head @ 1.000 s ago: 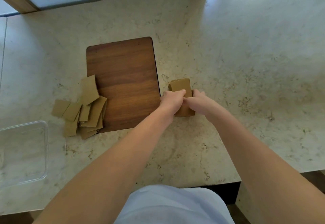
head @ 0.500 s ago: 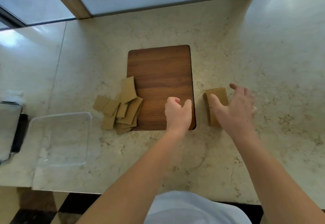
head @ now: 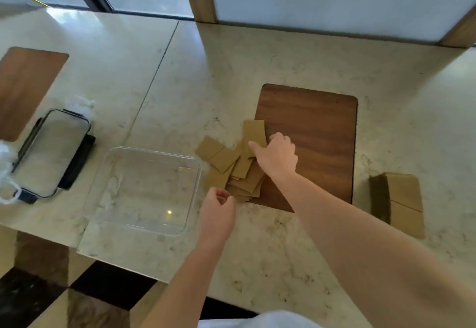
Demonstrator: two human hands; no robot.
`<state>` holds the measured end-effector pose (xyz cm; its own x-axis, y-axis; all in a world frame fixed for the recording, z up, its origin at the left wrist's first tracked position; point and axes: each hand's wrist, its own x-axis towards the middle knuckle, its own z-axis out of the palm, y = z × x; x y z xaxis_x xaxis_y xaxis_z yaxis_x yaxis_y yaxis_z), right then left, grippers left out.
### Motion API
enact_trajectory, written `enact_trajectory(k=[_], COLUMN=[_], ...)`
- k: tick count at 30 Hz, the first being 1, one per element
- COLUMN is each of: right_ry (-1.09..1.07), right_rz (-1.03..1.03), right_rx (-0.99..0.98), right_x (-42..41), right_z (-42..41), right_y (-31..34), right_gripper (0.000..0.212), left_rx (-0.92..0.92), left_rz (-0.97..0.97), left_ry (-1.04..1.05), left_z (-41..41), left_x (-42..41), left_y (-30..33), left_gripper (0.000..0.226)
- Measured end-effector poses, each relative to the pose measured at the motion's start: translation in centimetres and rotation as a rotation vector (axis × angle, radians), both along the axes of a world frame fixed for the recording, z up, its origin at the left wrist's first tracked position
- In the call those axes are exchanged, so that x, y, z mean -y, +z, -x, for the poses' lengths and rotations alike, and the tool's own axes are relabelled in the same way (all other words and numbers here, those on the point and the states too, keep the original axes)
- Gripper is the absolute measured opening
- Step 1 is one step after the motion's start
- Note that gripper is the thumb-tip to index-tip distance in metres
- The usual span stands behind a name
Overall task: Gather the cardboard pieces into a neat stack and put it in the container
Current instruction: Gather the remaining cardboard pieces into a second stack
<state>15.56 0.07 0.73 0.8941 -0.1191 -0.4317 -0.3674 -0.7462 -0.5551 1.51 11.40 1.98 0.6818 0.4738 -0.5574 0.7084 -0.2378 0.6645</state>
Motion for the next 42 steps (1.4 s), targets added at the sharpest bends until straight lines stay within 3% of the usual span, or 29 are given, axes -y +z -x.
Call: enact_trajectory(k=[2, 4, 7, 11, 14, 16, 19, 23, 25, 27, 30, 34, 36, 38, 42], right_ry=[-0.035, 0.004, 0.03, -0.003, 0.106, 0.234, 0.409, 0.594, 0.537, 0.324, 0.236, 0.577, 0.68, 0.656, 0.536], right_rz=[0.099, 0.171, 0.175, -0.11, -0.137, -0.066, 0.036, 0.028, -0.082, -0.228, -0.057, 0.317, 0.453, 0.47, 0.365], right_rx=[-0.025, -0.048, -0.028, 0.075, 0.2, 0.298, 0.39, 0.227, 0.099, 0.056, 0.178, 0.06, 0.023, 0.055, 0.099], right_x=[-0.7, -0.7, -0.9, -0.2, -0.4, -0.8, -1.5, -1.4, -1.1, -0.9, -2.0, -6.6, -8.4, -9.3, -9.7], right_z=[-1.8, -2.5, -2.8, -0.7, 3.2, 6.3, 10.4, 11.9, 10.5, 7.6, 2.2, -1.9, -1.9, -1.6, -1.4], right_y=[-0.8, -1.6, -2.2, -0.3, 2.0, 2.9, 3.6, 4.5, 5.0, 5.1, 3.5, 0.3, -0.9, -2.1, -2.4], right_gripper=[0.08, 0.078, 0.062, 0.033, 0.017, 0.014, 0.021, 0.051, 0.052, 0.04, 0.027, 0.069, 0.084, 0.088, 0.083], left_rx=[-0.009, -0.01, 0.007, 0.04, 0.125, 0.169, 0.135, 0.003, 0.056, 0.094, 0.11, 0.146, 0.129, 0.082, -0.04], left_rz=[0.069, 0.12, 0.185, 0.269, 0.398, 0.55, 0.764, 0.982, 1.16, 1.259, 1.314, 1.315, 1.308, 1.306, 1.289], left_ry=[-0.004, -0.016, -0.004, 0.03, 0.104, 0.146, 0.194, 0.4, 0.51, 0.538, 0.528, 0.485, 0.469, 0.446, 0.432], left_z=[0.6, 0.7, 0.3, -0.8, -2.1, -3.1, -4.1, -3.7, -3.2, -2.6, -1.4, -0.1, 0.5, 1.0, 1.6], left_x=[-0.2, -0.1, -1.1, -1.9, -1.9, -1.6, -1.1, -1.6, -2.7, -3.5, -3.7, -3.8, -4.0, -4.2, -4.5], left_y=[-0.2, -0.1, -0.1, -0.1, 0.2, 0.5, 1.1, 1.0, 0.5, 0.1, -0.3, -0.8, -0.9, -0.9, -0.6], left_gripper=[0.007, 0.005, 0.003, 0.01, 0.013, 0.035, 0.058, 0.043, 0.033, 0.03, 0.03, 0.045, 0.042, 0.032, 0.059])
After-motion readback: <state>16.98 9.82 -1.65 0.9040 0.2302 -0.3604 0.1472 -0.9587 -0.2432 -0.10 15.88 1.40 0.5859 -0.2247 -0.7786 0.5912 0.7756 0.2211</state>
